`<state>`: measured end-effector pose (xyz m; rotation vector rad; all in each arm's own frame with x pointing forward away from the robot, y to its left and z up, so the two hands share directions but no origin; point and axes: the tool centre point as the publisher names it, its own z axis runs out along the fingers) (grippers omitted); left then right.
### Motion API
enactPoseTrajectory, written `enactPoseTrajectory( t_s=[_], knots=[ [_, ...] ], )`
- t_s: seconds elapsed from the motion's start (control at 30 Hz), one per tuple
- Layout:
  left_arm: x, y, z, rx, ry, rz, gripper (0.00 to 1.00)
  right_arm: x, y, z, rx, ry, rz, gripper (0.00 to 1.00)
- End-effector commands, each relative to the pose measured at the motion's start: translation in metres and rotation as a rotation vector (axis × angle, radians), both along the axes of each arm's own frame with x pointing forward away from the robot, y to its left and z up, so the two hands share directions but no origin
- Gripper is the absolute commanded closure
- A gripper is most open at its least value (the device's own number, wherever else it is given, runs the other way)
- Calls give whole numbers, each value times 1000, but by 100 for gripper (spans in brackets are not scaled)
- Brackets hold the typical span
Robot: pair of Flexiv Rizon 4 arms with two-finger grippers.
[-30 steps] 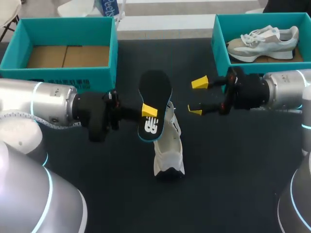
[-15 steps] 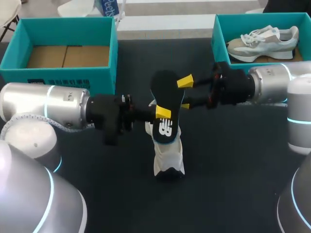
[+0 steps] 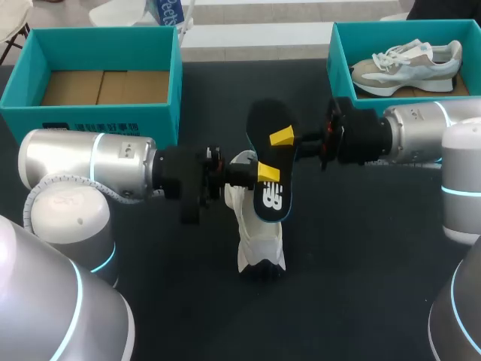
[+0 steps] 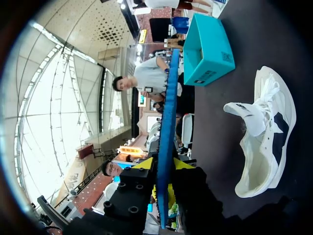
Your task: Take the shoe out of the shoebox, open the shoe tongue, remove and reinsert the insole, then place the shoe into the shoebox
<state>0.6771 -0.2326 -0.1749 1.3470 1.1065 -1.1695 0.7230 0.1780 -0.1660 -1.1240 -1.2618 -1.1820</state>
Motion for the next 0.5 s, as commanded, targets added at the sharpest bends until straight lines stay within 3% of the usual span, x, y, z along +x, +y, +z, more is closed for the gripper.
enactPoseTrajectory(
  t_s=[0.03, 0.27, 0.33, 0.5],
  knots=[
    [-4, -2, -2, -7, -1, 8, 100, -1, 0, -1, -5, 3, -9, 100],
    [-10, -2, 0, -10, 20, -6, 97, 2, -1, -4, -4, 11, -6, 100],
    [-13, 0, 3, -7, 28, -14, 0, 3, -2, -5, -5, 14, -7, 100],
    [-11, 14, 5, -5, 34, -10, 0, 2, -8, -12, -6, 34, -22, 100]
  ],
)
